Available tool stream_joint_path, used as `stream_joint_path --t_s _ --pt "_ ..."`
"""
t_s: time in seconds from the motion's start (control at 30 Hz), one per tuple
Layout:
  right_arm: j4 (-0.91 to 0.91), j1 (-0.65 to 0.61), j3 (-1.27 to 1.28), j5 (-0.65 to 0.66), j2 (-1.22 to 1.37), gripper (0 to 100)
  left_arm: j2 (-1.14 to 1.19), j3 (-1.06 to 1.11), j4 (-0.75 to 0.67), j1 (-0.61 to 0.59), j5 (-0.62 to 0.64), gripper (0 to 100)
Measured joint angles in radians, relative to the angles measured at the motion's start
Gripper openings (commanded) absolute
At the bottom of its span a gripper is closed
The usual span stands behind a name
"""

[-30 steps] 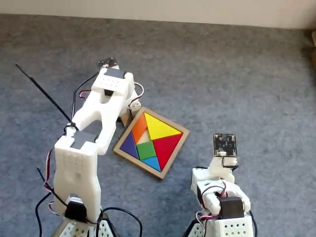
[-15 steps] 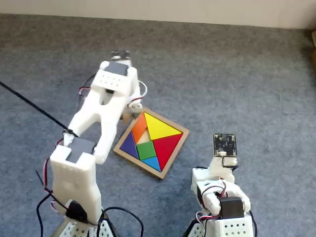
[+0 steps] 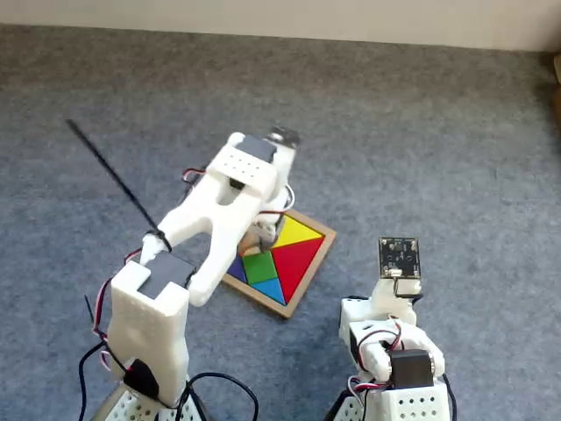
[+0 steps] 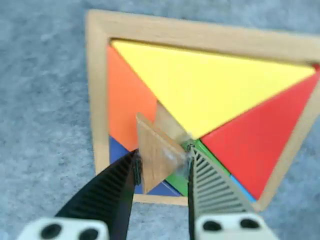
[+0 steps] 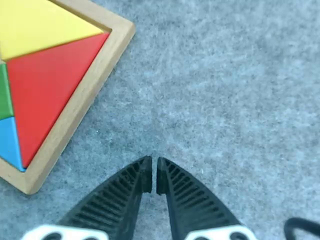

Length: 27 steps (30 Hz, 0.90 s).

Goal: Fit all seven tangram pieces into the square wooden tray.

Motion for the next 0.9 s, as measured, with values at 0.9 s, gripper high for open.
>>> stream_joint_path --t_s 0.9 --pt "0.000 0.000 0.000 0.000 0.000 3.4 0.000 0.009 -0.018 -0.029 -0.170 17"
